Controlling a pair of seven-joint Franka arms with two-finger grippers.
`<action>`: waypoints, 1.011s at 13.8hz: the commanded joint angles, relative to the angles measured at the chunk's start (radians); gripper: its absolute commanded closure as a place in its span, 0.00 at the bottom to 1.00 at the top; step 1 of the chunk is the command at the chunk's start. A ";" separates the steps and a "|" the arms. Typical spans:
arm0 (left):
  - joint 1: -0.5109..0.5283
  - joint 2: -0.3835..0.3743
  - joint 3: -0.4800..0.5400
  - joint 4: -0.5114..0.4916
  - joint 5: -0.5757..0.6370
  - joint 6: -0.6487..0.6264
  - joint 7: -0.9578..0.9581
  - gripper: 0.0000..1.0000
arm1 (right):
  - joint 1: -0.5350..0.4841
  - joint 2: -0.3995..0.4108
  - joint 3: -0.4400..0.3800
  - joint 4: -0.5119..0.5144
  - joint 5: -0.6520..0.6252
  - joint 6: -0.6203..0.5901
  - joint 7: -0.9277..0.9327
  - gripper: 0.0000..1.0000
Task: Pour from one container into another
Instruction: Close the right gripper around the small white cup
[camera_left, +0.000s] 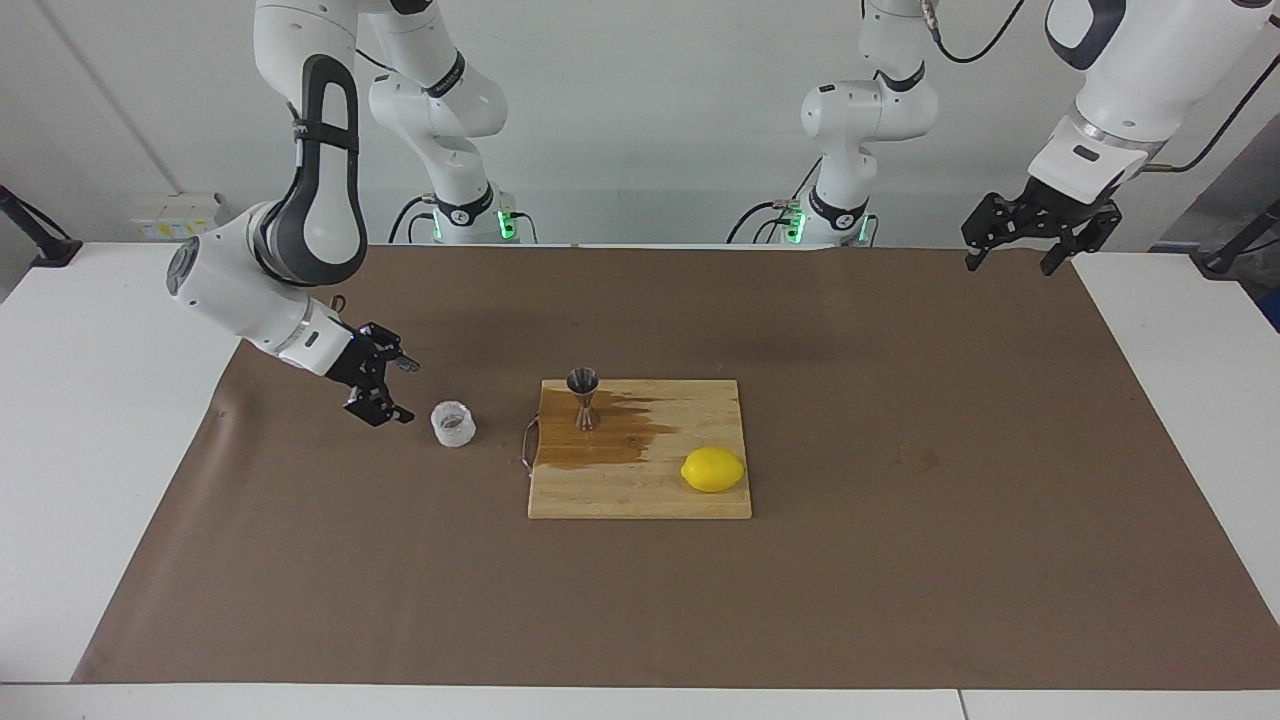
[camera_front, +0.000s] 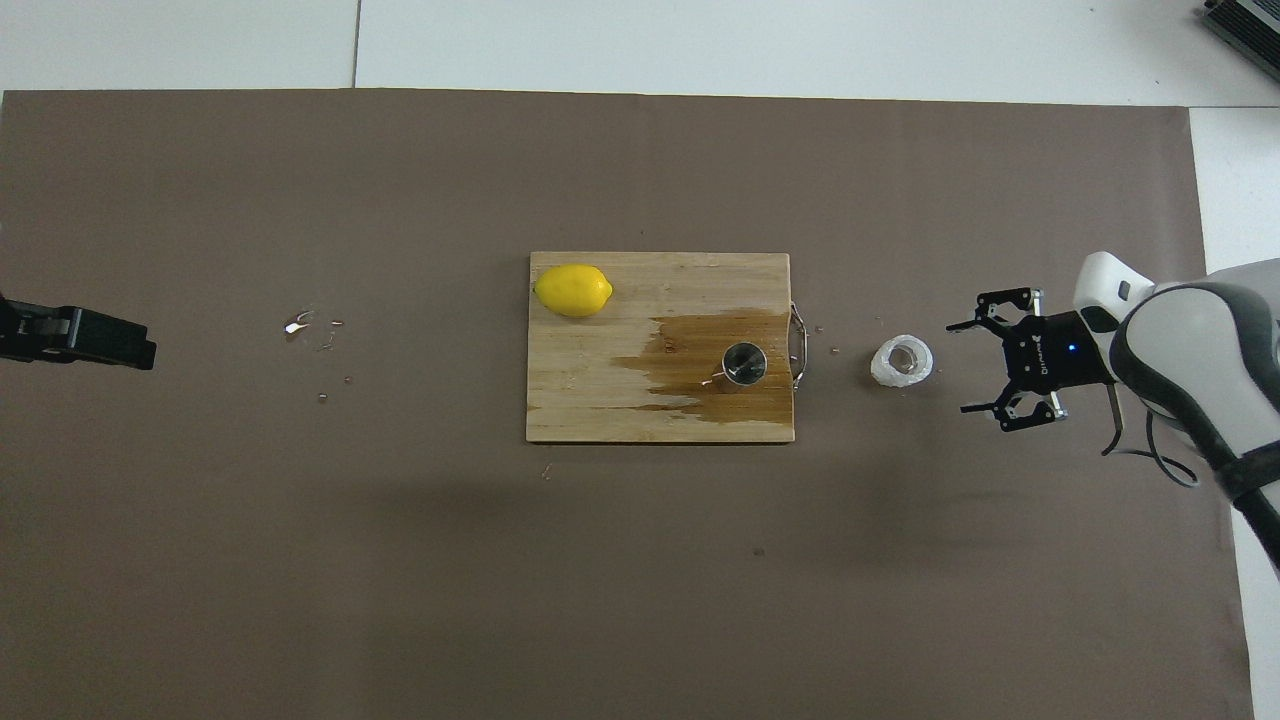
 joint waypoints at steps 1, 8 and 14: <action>0.033 -0.016 -0.019 -0.034 0.012 0.044 0.013 0.00 | -0.017 0.100 0.010 0.021 0.107 -0.018 -0.071 0.00; 0.045 -0.041 -0.035 -0.089 0.010 0.083 -0.025 0.00 | 0.001 0.164 0.019 0.028 0.231 -0.009 -0.196 0.00; 0.041 -0.041 -0.032 -0.080 0.012 0.069 -0.022 0.00 | 0.007 0.189 0.038 0.029 0.258 0.020 -0.203 0.05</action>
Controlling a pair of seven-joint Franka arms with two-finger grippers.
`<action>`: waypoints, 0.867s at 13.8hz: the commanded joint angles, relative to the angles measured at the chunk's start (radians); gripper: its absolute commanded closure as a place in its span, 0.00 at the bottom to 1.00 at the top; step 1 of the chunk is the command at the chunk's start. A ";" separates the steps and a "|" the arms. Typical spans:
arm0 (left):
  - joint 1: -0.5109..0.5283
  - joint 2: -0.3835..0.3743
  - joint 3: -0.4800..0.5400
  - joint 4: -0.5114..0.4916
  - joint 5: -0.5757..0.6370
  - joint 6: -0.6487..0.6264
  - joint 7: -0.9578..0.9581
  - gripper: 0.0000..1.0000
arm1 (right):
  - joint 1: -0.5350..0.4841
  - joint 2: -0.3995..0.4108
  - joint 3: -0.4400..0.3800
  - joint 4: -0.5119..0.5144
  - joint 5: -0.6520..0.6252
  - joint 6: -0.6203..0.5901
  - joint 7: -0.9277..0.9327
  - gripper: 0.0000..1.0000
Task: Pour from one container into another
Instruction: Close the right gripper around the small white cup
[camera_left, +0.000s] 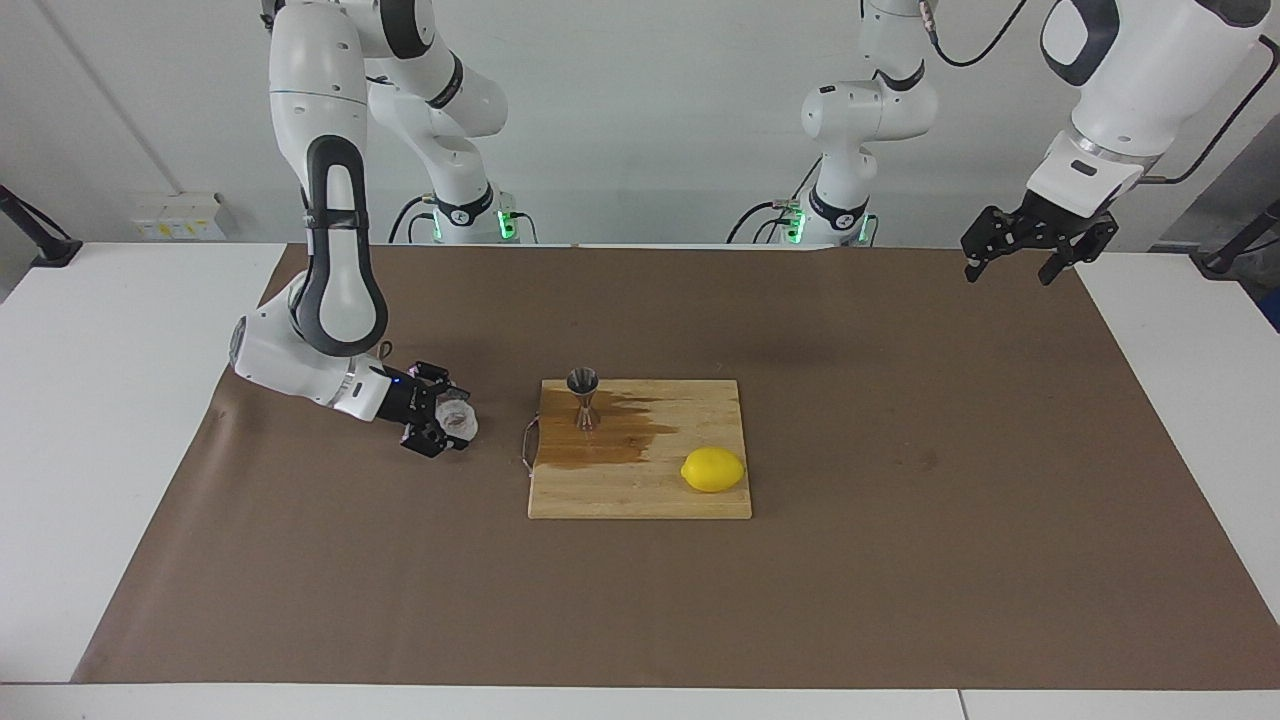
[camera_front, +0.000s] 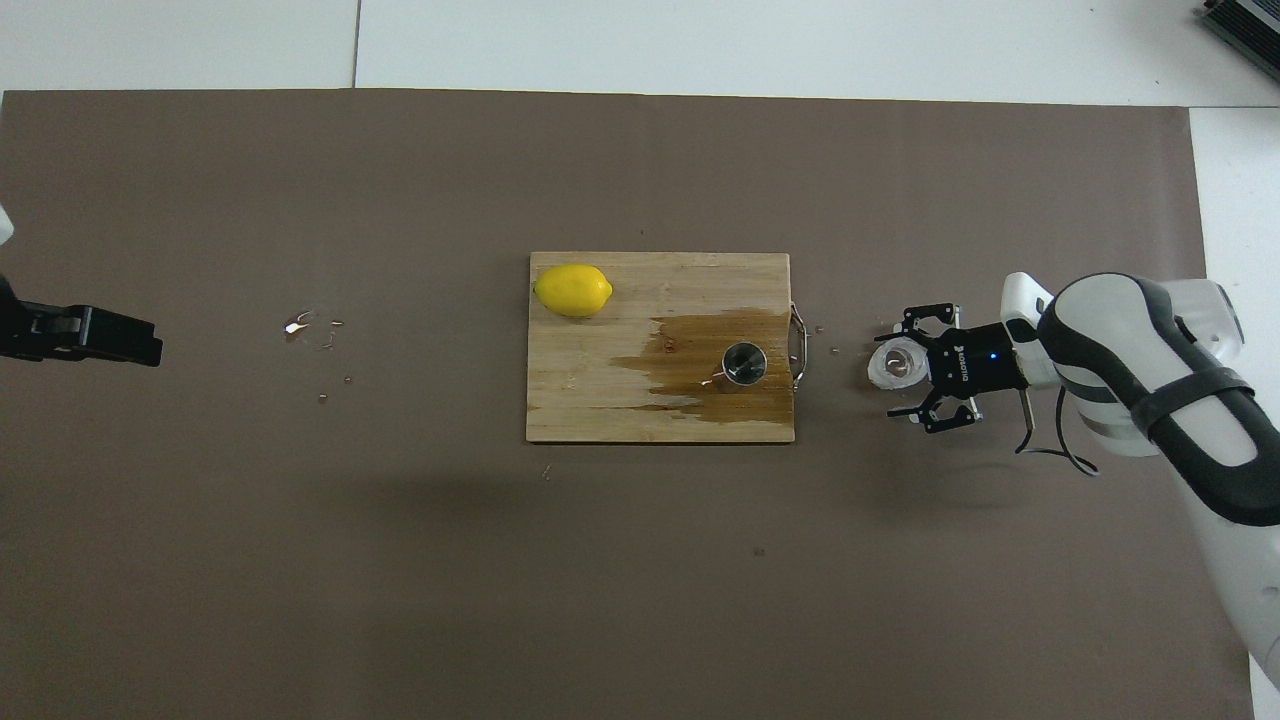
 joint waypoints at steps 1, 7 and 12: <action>0.014 -0.033 -0.013 -0.035 0.010 0.018 -0.008 0.00 | -0.004 0.016 0.004 0.015 0.031 0.009 -0.032 0.39; 0.014 -0.033 -0.011 -0.035 0.012 0.018 -0.008 0.00 | -0.004 -0.009 0.003 0.016 0.023 0.012 0.218 0.78; 0.014 -0.033 -0.011 -0.035 0.012 0.018 -0.008 0.00 | 0.084 -0.095 0.004 0.022 -0.032 0.053 0.579 0.80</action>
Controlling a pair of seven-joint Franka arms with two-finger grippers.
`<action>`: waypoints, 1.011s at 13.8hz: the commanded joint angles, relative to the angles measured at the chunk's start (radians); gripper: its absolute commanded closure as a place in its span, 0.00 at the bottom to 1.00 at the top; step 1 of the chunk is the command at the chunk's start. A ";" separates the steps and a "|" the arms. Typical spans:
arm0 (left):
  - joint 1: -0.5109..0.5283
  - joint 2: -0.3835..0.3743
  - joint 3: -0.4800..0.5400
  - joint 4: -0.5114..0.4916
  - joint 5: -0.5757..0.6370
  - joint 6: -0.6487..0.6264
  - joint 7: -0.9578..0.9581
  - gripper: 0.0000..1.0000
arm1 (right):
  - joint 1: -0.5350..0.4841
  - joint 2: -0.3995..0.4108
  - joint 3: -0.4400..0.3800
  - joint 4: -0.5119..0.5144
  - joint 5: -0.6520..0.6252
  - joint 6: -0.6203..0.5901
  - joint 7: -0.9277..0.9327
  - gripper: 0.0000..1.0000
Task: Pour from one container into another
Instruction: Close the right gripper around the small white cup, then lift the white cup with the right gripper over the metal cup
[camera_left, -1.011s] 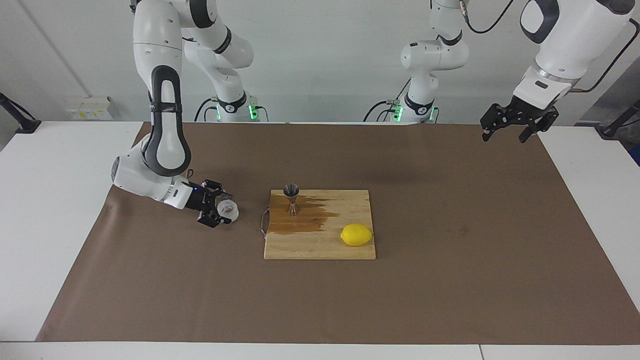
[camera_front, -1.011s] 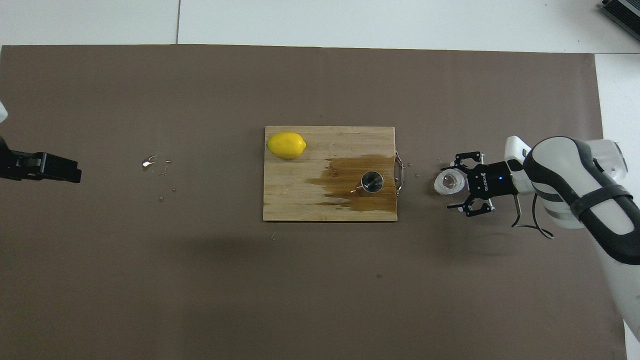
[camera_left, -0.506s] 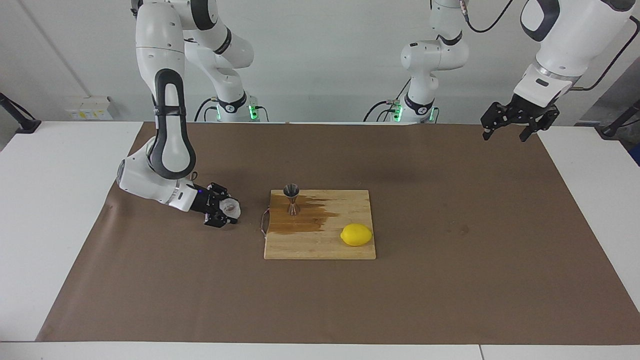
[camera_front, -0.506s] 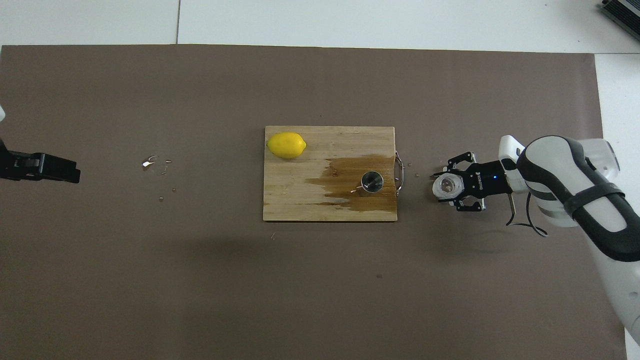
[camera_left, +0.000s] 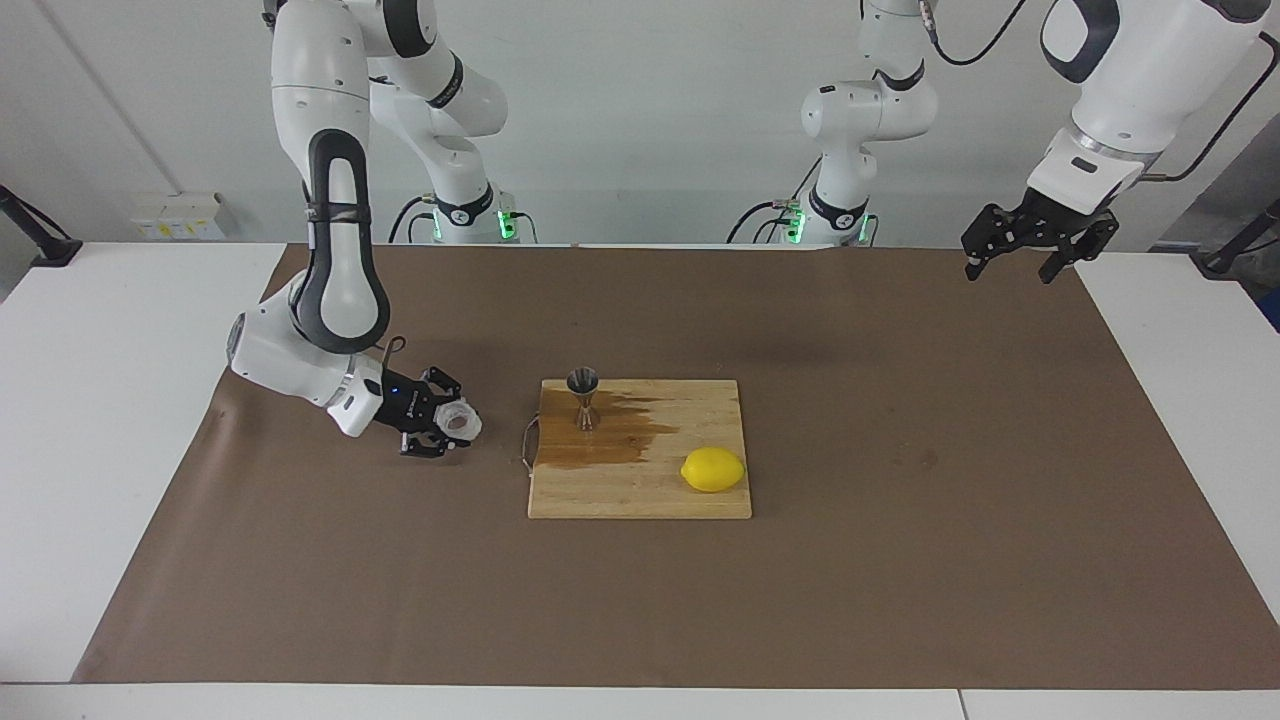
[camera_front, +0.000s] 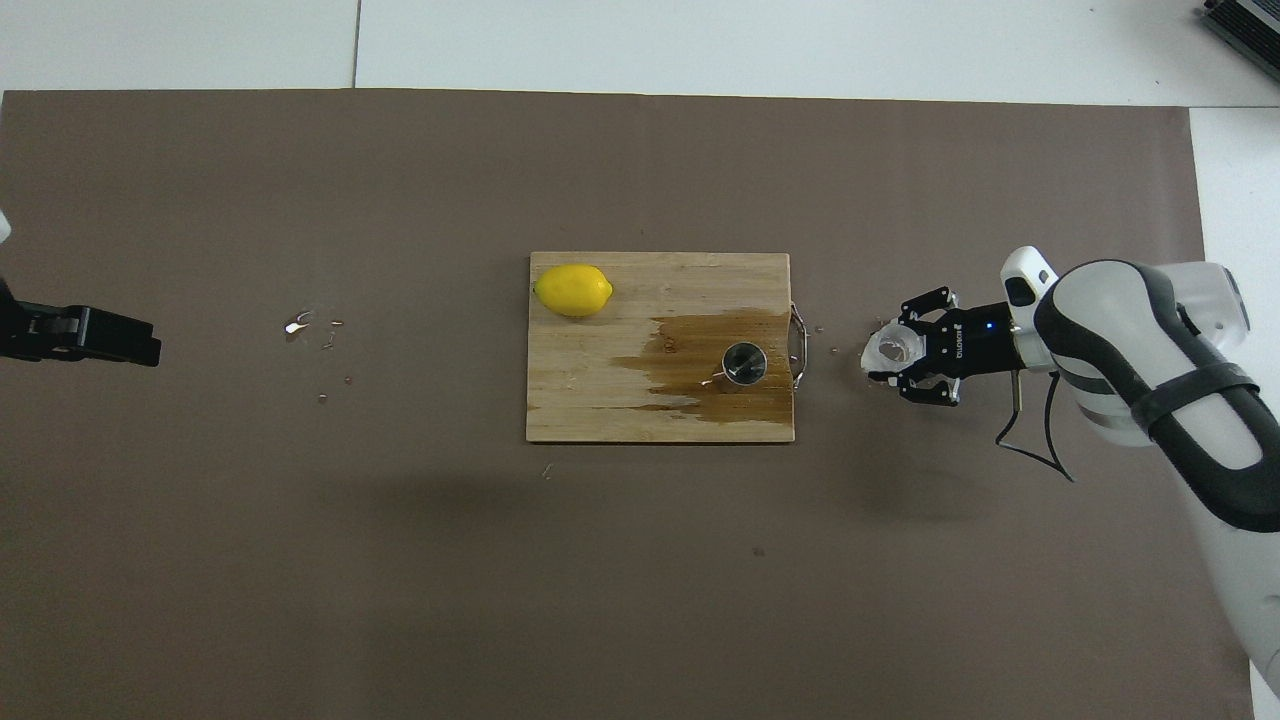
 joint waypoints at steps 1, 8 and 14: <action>0.014 -0.031 -0.011 -0.038 0.012 0.018 -0.008 0.00 | 0.059 -0.087 0.003 -0.014 -0.096 0.026 0.254 0.80; 0.014 -0.031 -0.011 -0.035 0.010 0.018 -0.008 0.00 | 0.210 -0.196 0.003 -0.014 -0.366 0.036 0.605 0.80; 0.014 -0.031 -0.011 -0.035 0.012 0.018 -0.008 0.00 | 0.315 -0.236 0.008 0.036 -0.593 0.042 0.832 0.80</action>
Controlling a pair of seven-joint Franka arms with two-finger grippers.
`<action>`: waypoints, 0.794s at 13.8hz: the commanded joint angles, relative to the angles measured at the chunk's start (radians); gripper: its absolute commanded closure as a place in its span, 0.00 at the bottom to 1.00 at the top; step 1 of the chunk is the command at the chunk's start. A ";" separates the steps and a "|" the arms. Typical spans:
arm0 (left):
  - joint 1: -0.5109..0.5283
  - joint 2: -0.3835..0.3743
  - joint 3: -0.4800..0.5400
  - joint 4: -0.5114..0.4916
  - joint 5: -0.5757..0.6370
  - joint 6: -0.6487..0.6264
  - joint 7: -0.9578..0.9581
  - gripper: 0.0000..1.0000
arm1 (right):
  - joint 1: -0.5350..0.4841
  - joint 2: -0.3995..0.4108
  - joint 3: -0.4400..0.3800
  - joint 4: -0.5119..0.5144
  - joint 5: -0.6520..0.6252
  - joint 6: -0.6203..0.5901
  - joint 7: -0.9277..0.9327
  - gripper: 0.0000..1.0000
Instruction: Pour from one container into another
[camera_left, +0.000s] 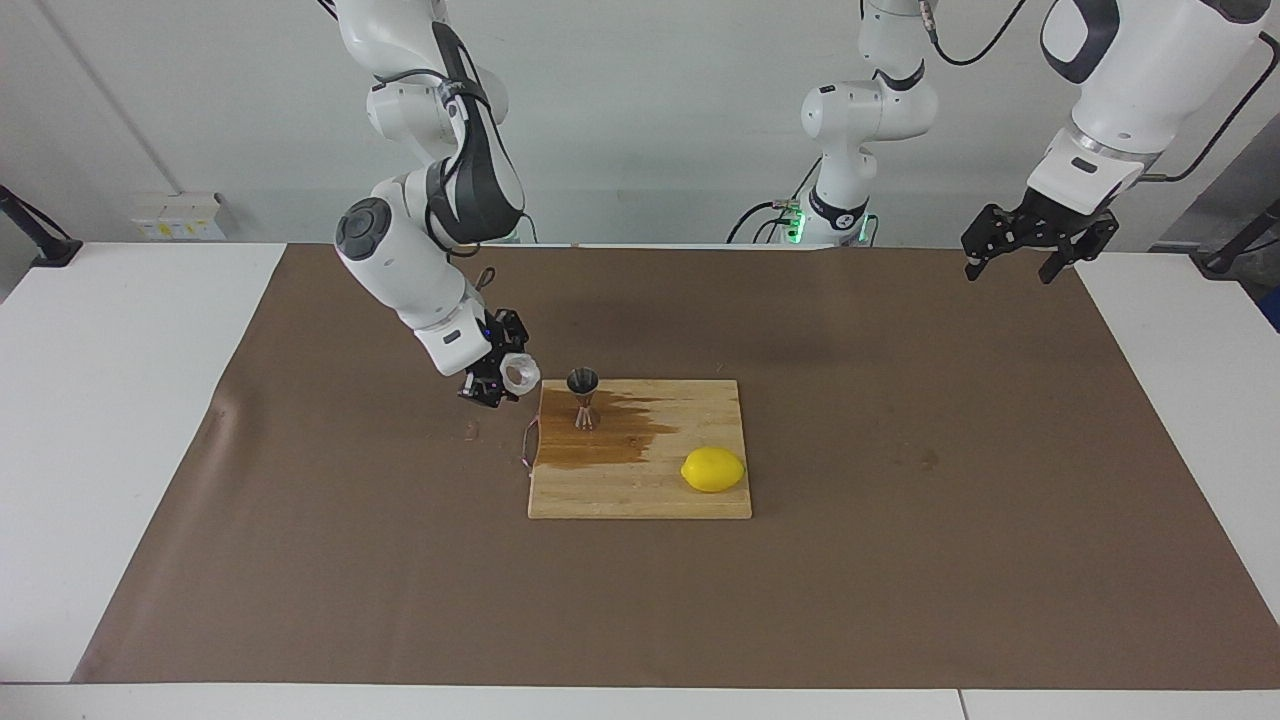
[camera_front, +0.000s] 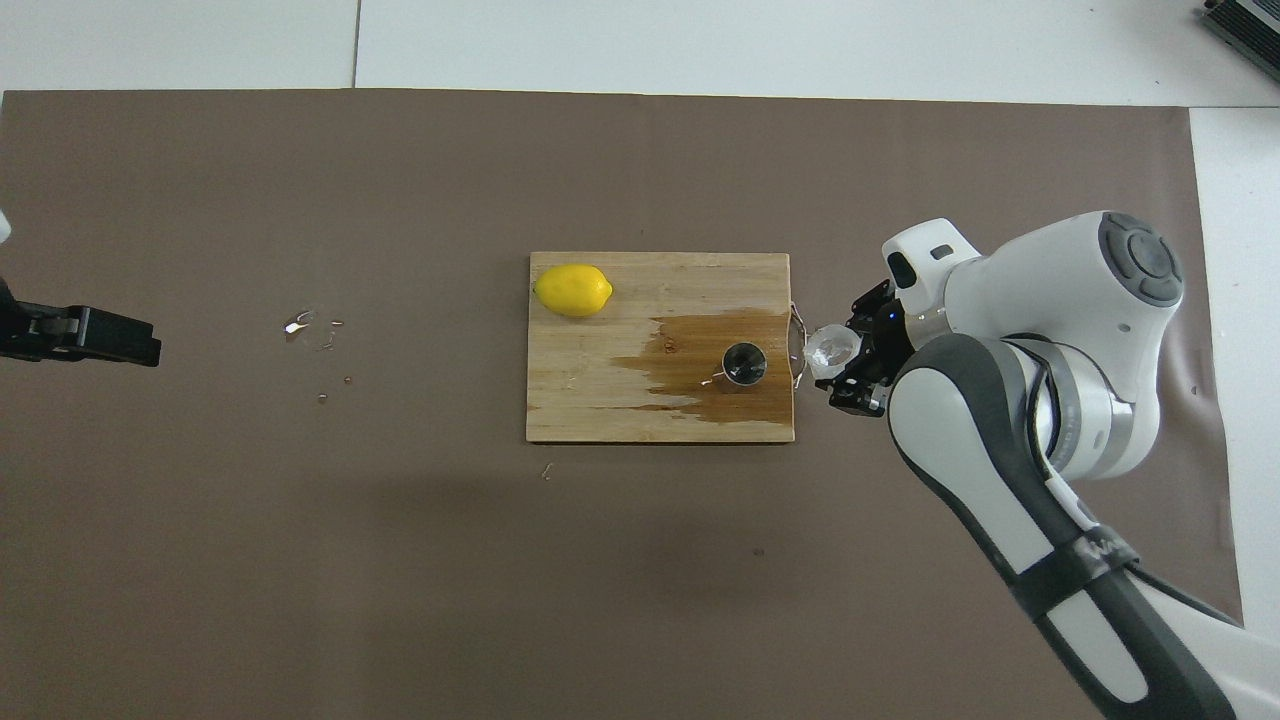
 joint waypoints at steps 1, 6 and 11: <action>0.014 -0.031 -0.011 -0.035 0.010 0.018 -0.007 0.00 | 0.050 -0.020 0.004 0.014 -0.092 0.007 0.121 0.79; 0.014 -0.031 -0.011 -0.035 0.012 0.018 -0.007 0.00 | 0.098 -0.023 0.004 0.018 -0.231 0.004 0.273 0.79; 0.014 -0.031 -0.011 -0.035 0.010 0.018 -0.007 0.00 | 0.130 -0.029 0.006 0.018 -0.342 -0.013 0.428 0.80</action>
